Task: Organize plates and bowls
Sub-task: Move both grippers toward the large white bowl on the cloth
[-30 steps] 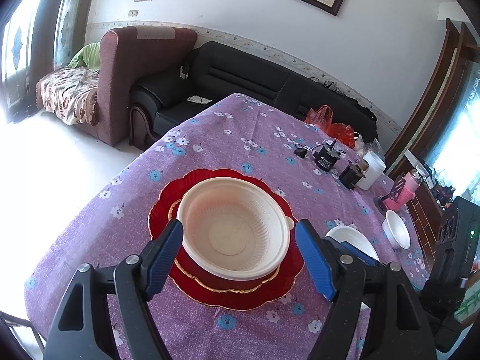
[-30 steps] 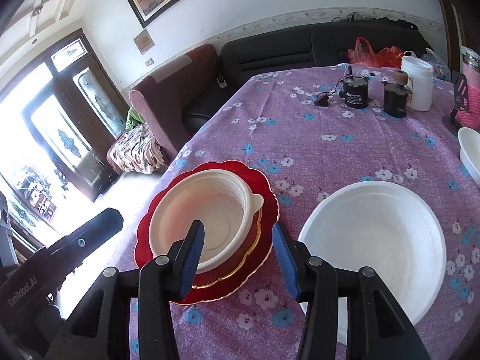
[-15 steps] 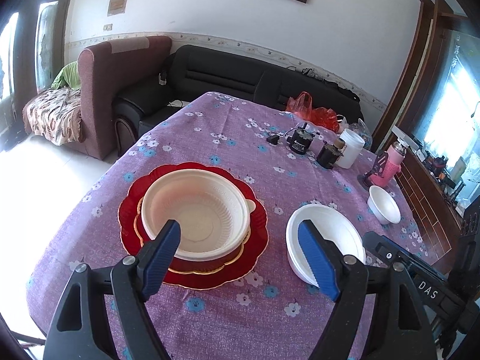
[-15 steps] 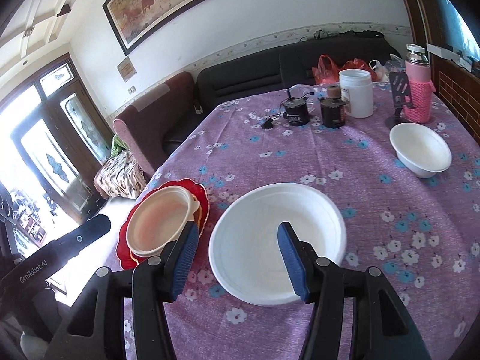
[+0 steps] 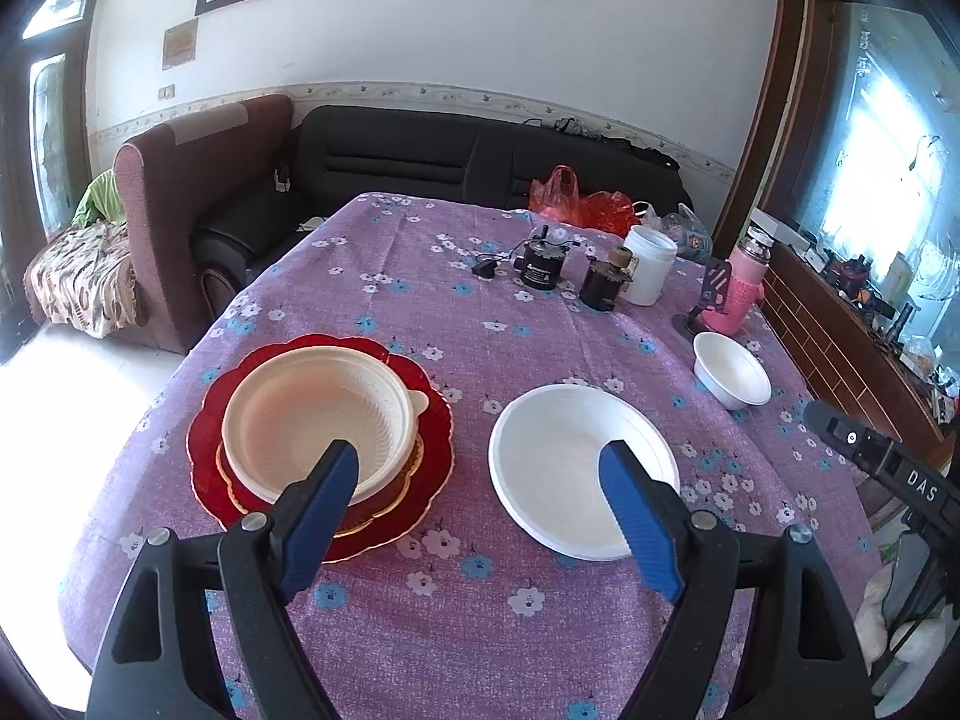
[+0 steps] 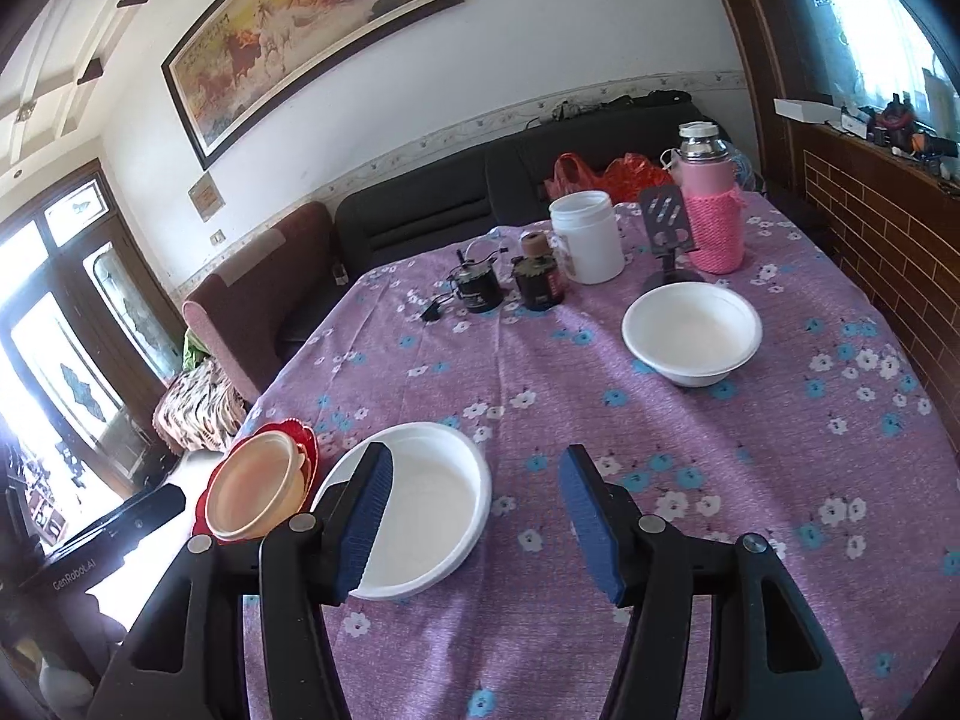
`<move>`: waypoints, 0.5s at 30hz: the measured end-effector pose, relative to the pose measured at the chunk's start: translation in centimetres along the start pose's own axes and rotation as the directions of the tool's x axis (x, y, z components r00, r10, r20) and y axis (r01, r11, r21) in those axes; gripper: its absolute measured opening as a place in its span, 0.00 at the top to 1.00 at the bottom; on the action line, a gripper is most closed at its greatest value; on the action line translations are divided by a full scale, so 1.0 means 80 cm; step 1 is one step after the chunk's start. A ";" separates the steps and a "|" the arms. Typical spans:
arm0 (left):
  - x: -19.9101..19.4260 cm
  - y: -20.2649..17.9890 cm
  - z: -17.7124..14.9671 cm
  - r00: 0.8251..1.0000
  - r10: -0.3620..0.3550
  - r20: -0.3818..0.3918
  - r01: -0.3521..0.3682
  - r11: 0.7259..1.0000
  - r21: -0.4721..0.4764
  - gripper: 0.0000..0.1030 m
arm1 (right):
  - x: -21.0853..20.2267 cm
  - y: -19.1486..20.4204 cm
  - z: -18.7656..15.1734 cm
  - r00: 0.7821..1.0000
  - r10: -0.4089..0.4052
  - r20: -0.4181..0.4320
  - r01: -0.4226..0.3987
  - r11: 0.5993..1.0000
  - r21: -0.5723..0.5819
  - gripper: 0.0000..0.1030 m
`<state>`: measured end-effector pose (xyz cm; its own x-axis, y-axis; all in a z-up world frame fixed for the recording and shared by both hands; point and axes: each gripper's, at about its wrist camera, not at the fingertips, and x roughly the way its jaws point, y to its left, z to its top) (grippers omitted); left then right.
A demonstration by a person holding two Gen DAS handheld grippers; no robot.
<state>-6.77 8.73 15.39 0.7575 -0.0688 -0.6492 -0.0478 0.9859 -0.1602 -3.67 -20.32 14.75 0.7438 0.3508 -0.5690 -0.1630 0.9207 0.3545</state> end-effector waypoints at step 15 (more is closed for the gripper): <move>0.002 -0.070 0.010 0.997 -0.071 -0.015 0.073 0.993 0.098 0.17 | -0.054 -0.062 0.027 0.995 -0.068 0.074 0.064 0.996 0.060 0.36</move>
<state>-5.85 3.36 16.81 0.7491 -0.1413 -0.6473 0.0711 0.9885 -0.1335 -4.70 -26.78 17.06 0.7991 0.2738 -0.5353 -0.0759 0.9291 0.3619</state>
